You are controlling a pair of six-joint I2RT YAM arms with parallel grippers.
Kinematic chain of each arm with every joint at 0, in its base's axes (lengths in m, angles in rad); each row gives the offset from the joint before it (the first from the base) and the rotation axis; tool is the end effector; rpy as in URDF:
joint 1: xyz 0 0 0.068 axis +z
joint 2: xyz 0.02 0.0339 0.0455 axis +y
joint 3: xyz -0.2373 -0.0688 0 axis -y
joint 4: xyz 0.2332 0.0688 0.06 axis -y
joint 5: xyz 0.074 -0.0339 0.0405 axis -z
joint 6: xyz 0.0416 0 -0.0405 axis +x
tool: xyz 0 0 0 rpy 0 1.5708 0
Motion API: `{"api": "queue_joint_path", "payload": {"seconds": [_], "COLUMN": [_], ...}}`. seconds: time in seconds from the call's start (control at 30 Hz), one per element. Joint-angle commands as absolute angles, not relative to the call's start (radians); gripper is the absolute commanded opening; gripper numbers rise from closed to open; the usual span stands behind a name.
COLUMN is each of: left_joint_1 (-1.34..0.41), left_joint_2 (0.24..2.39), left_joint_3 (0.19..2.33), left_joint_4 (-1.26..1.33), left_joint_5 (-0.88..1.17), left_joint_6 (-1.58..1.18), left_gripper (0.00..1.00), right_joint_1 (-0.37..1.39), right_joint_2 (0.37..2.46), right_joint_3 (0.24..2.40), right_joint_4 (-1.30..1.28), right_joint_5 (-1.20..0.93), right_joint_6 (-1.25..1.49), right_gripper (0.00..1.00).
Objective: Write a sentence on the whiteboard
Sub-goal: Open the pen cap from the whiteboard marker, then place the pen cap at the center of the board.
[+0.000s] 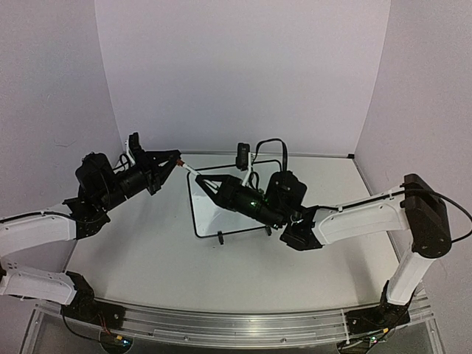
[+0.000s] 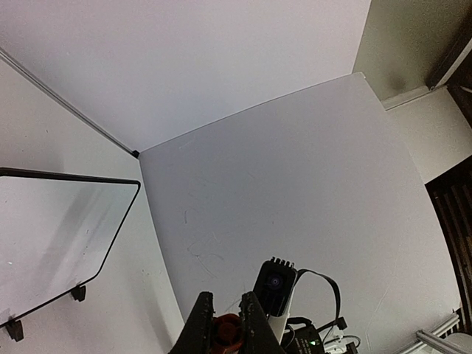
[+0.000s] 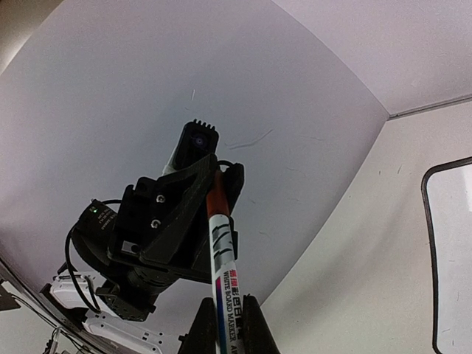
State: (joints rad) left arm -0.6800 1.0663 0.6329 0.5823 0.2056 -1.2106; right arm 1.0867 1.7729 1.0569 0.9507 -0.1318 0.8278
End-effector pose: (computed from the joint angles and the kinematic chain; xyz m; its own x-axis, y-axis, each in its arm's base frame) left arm 0.1934 -0.1673 0.2948 -0.6823 -0.6264 -0.3769 0.3802 0.1362 -0.9148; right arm 0.1790 0.3522 0.2650 -0.6168 0.3957 -0.6805 -0.7135 0.0840 0.6956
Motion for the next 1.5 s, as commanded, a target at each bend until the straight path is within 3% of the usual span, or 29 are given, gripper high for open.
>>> {"api": "queue_joint_path", "payload": {"seconds": [0.0,0.5,0.67,0.77,0.97,1.2,1.47], "left_joint_1": [-0.677,-0.625,-0.577,-0.565,-0.568,-0.673,-0.771], "left_joint_2": [1.038,0.902,0.844,0.808,0.862,0.968,1.135], "left_joint_3": [0.602,0.564,0.583,0.619,0.705,0.638,0.647], "left_joint_4": [0.609,0.607,0.439,0.204,-0.26,-0.268,-0.302], "left_joint_5": [0.172,0.009,0.01,0.028,0.114,0.219,0.177], "left_joint_6": [-1.204,-1.176,-1.126,-1.019,-0.756,-0.673,-0.643], "left_gripper": [0.0,0.0,0.0,0.0,0.0,0.0,0.0], "right_joint_1": [1.083,1.083,1.082,1.082,1.081,0.973,0.902], "right_joint_2": [1.751,1.666,1.59,1.503,1.314,1.232,1.219], "right_joint_3": [1.038,0.877,0.805,0.783,0.876,0.962,0.936], "right_joint_4": [1.012,1.011,0.966,0.821,0.289,-0.02,-0.026], "right_joint_5": [-0.1,-0.05,0.001,0.068,0.224,0.172,-0.048], "right_joint_6": [0.812,0.837,0.817,0.755,0.578,0.496,0.438], "right_gripper": [0.0,0.0,0.0,0.0,0.0,0.0,0.0]}}
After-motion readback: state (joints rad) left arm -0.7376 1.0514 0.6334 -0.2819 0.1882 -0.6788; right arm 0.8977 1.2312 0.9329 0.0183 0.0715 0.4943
